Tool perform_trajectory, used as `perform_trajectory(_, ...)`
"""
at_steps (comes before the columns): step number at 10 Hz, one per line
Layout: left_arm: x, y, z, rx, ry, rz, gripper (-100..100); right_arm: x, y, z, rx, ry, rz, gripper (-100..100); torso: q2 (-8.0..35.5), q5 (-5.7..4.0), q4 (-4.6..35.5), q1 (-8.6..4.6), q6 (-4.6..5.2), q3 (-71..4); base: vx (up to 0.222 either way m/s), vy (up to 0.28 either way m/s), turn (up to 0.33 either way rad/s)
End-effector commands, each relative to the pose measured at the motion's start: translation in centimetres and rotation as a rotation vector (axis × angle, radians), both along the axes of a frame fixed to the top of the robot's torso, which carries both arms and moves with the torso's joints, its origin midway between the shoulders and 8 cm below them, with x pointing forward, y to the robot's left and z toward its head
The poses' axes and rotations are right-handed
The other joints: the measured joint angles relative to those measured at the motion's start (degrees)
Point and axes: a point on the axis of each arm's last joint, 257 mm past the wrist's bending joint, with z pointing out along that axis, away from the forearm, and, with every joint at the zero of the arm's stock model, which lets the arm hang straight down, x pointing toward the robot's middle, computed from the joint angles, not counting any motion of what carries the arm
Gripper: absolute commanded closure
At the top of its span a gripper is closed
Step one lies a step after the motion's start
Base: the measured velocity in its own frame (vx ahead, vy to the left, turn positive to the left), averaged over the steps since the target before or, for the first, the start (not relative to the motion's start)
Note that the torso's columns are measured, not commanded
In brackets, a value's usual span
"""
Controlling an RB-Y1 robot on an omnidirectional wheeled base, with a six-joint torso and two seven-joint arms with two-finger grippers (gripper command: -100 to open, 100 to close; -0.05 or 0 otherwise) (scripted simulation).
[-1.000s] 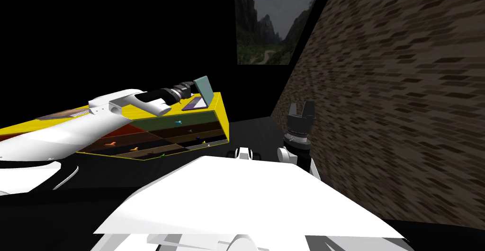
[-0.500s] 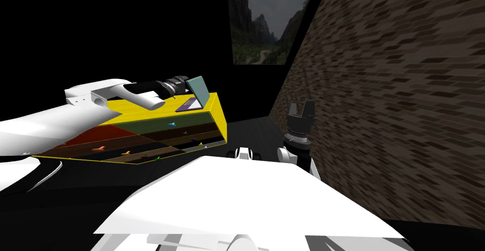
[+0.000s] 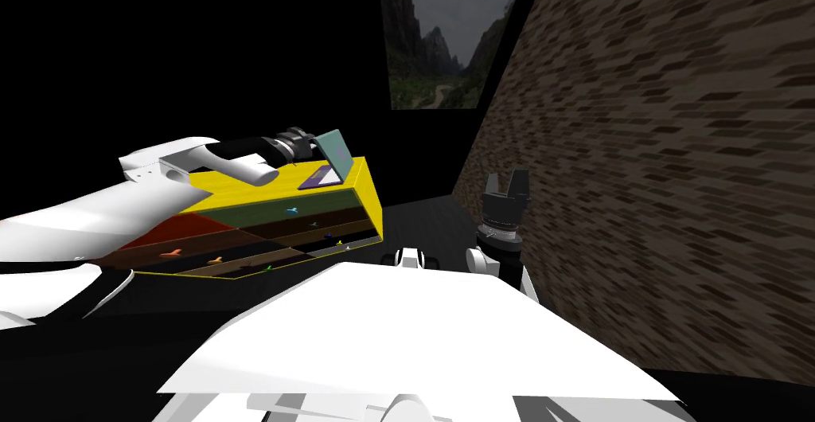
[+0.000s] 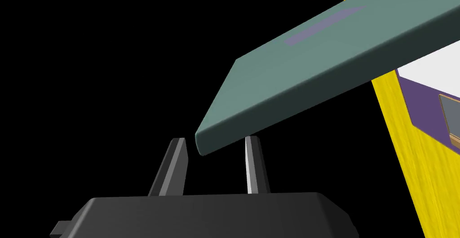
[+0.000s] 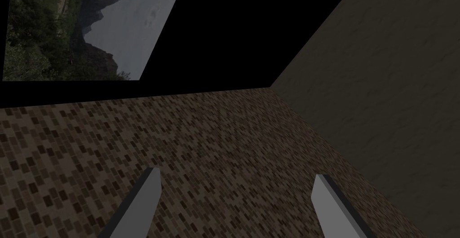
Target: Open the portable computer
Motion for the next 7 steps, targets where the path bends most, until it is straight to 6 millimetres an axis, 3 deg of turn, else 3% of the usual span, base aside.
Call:
perform_trajectory(1,0.18,1.03,-0.95,-0.104,-0.019,0.009,100,0.00,0.00,0.00,0.000,0.000,0.000,0,-0.02,0.02,-0.03,-0.02,-0.07,0.00,-0.049,0.070,-0.009)
perform_trajectory(7,0.58,1.98,-1.30,-0.269,-0.081,0.007,100,0.00,0.00,-0.01,0.000,0.000,0.000,0,-0.26,-0.29,-0.07,-0.66,0.33,-0.18,-0.032,0.056,0.007)
